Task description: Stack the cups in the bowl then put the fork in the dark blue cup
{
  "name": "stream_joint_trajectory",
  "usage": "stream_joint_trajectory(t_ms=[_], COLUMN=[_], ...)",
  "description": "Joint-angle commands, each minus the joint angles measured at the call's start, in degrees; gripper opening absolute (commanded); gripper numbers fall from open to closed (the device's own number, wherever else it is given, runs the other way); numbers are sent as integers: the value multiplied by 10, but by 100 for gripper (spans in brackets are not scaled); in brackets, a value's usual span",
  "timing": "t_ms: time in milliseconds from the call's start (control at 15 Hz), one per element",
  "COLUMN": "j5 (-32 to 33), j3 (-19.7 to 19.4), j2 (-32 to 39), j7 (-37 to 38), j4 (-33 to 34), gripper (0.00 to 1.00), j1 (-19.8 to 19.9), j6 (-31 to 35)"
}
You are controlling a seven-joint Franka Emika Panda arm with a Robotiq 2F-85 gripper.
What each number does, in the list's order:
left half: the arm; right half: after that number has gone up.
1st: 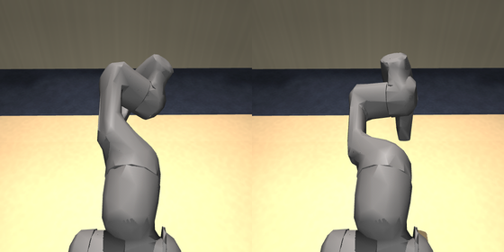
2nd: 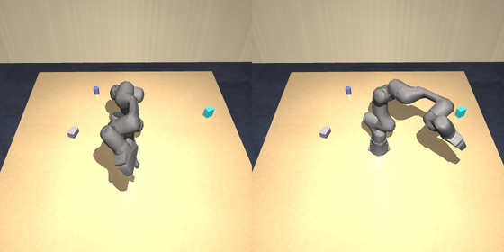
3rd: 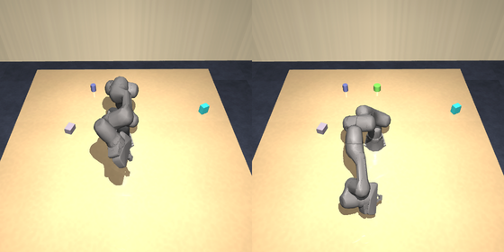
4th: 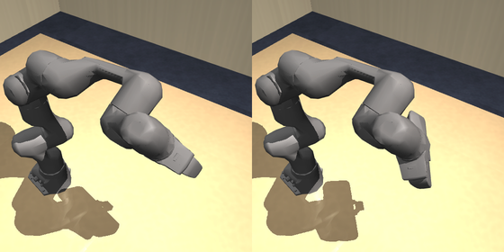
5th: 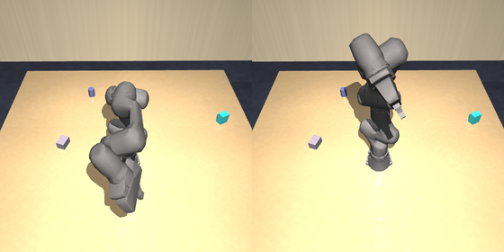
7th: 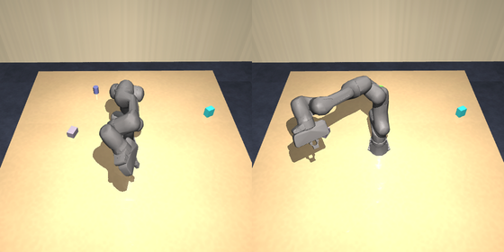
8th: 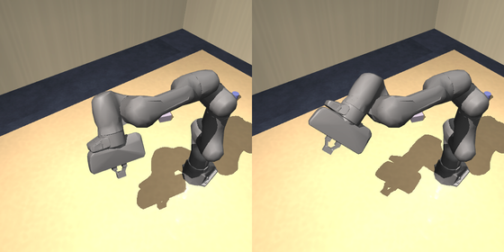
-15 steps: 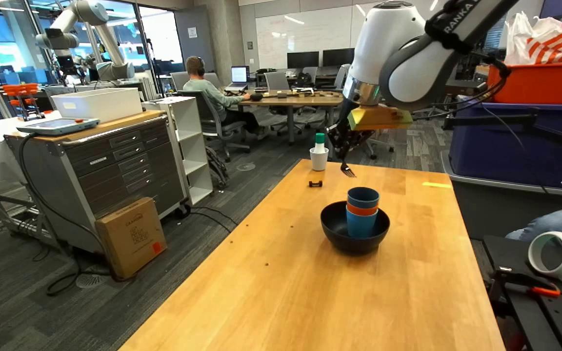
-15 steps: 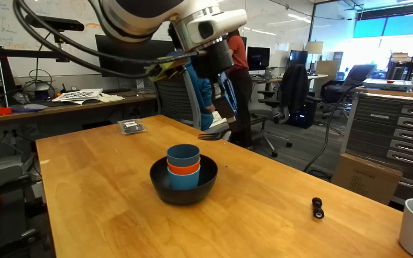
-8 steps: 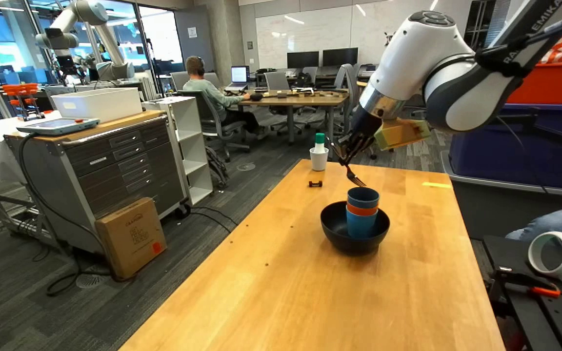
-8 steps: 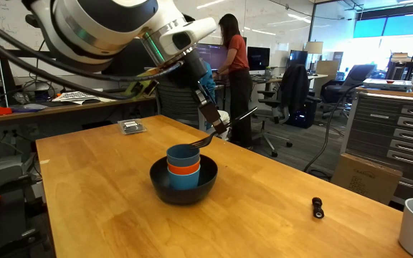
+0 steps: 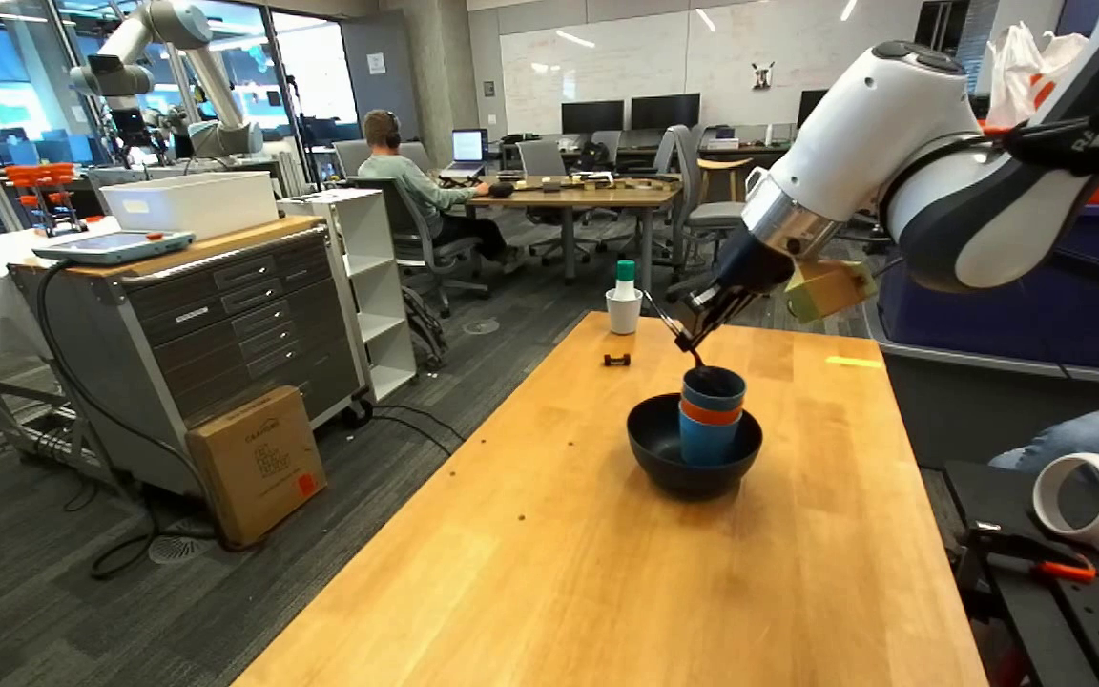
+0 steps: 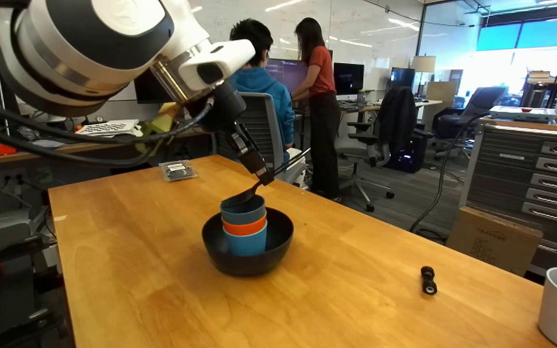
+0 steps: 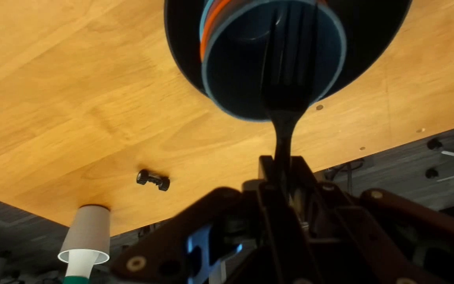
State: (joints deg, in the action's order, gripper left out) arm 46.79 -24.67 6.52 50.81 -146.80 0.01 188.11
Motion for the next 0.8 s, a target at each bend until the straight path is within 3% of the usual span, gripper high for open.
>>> stream_joint_trajectory(t_ms=[0, 133, 200, 267, 333, 600, 667, 733], j5=[21, 13, -90, -117, -82, -172, -221, -229], j3=[-21, -29, 46, 51, -6, -22, 44, -13], j2=[-36, -40, -50, -48, -41, -25, -21, -14], j7=[-11, -25, -118, -137, -105, -206, -258, -265], j4=[-32, -32, -47, -48, -37, -59, -72, -81], gripper=[13, 13, 13, 13, 13, 13, 13, 13], j1=[-6, -7, 55, 62, 19, 16, 76, 21], j6=[46, 68, 74, 89, 112, 200, 223, 246])
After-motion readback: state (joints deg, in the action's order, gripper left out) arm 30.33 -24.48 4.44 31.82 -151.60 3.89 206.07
